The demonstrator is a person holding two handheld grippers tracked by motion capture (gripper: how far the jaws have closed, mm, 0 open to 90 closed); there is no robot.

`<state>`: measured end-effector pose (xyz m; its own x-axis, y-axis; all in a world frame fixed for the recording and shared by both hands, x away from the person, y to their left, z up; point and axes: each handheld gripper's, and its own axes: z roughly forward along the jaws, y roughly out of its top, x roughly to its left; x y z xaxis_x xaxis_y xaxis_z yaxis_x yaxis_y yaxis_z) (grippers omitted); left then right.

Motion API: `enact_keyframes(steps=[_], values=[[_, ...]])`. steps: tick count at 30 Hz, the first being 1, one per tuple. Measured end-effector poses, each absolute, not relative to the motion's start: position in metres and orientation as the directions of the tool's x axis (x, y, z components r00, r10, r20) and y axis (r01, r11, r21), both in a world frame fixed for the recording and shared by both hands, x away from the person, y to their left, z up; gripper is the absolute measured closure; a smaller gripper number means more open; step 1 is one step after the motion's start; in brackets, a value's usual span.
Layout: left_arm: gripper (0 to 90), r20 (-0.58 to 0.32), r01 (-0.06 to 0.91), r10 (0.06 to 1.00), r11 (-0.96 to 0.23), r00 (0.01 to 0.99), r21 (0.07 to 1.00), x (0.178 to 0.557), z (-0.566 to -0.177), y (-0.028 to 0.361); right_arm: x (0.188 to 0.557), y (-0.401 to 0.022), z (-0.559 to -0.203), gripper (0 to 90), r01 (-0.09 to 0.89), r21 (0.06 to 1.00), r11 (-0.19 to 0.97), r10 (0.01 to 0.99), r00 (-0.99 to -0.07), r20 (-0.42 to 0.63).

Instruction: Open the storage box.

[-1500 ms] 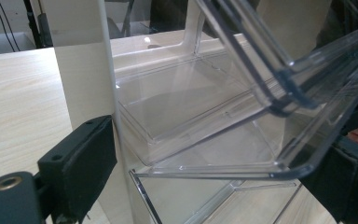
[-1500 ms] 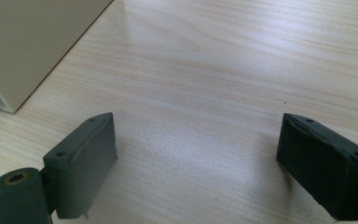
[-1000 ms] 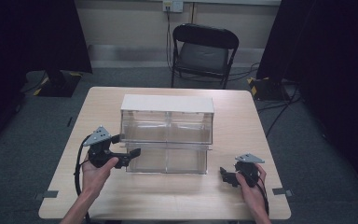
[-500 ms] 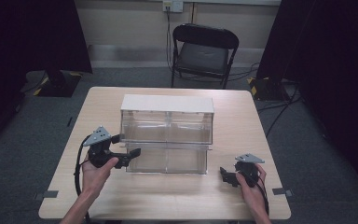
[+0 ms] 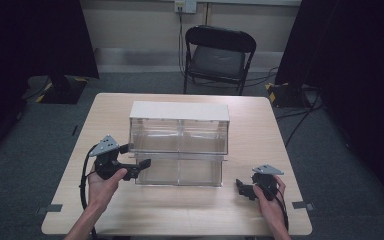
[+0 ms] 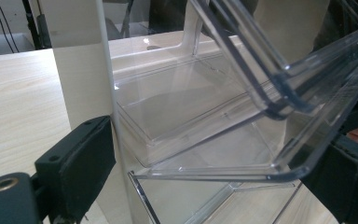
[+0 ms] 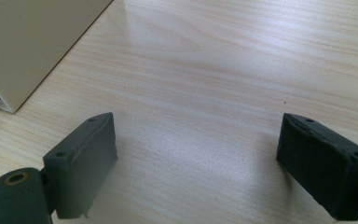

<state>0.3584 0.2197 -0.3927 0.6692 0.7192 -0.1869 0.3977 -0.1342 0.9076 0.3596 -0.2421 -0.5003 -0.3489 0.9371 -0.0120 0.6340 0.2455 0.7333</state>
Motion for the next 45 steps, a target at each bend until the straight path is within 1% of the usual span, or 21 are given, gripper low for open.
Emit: enact_keyframes(steps=[45], values=[[7.1, -0.188, 0.396, 0.714, -0.136, 0.675, 0.908, 0.3595, -0.3930, 0.2197, 0.3596, -0.2422, -0.5003, 11.2, 0.634, 0.733, 0.246, 0.937, -0.349, -0.013]])
